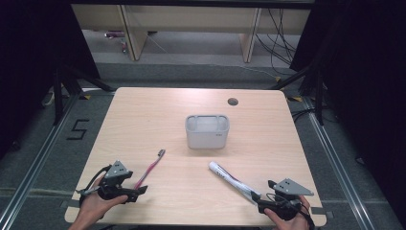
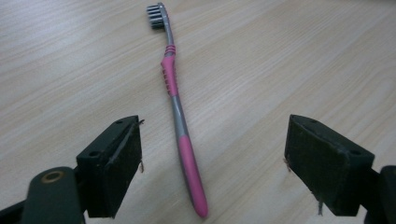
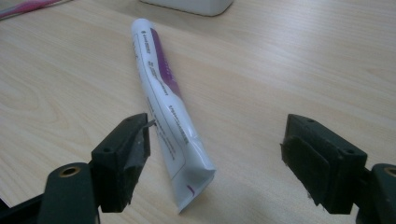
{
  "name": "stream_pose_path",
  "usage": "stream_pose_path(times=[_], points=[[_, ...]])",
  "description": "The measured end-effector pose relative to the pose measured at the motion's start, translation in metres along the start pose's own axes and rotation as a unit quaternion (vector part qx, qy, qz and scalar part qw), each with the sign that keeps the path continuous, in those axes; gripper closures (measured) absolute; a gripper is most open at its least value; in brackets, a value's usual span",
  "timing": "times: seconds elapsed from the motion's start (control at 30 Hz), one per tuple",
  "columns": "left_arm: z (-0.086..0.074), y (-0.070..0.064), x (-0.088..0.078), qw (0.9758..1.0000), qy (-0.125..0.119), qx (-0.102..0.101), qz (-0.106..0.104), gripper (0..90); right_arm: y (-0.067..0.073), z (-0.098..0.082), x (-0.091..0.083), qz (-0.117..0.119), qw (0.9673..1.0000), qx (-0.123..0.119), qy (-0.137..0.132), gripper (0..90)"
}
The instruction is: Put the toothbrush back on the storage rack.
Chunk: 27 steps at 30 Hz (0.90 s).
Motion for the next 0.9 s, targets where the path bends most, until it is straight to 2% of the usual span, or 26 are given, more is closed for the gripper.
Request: stream_pose_path(times=[0.13, 0.17, 0.27, 0.47, 0.53, 0.7, 0.9], points=[[0.007, 0.005, 0.005, 0.9999, 0.016, 0.005, -0.002, 20.7, 0.001, 0.0, 0.001, 0.003, 1.0, 0.0, -0.003, 24.2], [0.008, 0.005, 0.006, 1.0, 0.009, 0.001, -0.001, 21.2, 0.001, 0.0, 0.001, 0.003, 1.0, 0.0, -0.002, 24.1], [0.013, 0.007, 0.009, 0.9999, 0.013, 0.002, -0.005, 22.7, 0.0, 0.0, 0.0, 0.0, 1.0, -0.005, -0.001, 24.2], [0.021, 0.009, 0.014, 0.9995, 0.031, 0.004, -0.002, 25.3, 0.0, 0.0, 0.0, 0.004, 1.0, -0.006, -0.002, 24.4], [0.023, 0.009, 0.016, 0.9994, 0.034, -0.001, -0.002, 25.6, 0.0, 0.0, 0.0, 0.005, 1.0, -0.006, -0.002, 24.4], [0.027, 0.011, 0.02, 0.9989, 0.046, 0.001, -0.009, 27.7, 0.0, 0.001, -0.001, 0.004, 1.0, -0.008, -0.003, 24.5], [0.036, 0.02, 0.023, 0.998, 0.062, 0.003, -0.013, 33.8, 0.001, 0.0, 0.0, 0.004, 0.9999, -0.01, -0.001, 24.7]])
Point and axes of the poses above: each handheld gripper's, and its own axes: x roughly forward along the jaws, z roughly out of its top, y roughly to its left, the point moved 2 cm from there along x, roughly forward along the jaws, and after that the axes turned 7 degrees about -y, right-handed, at the moved point
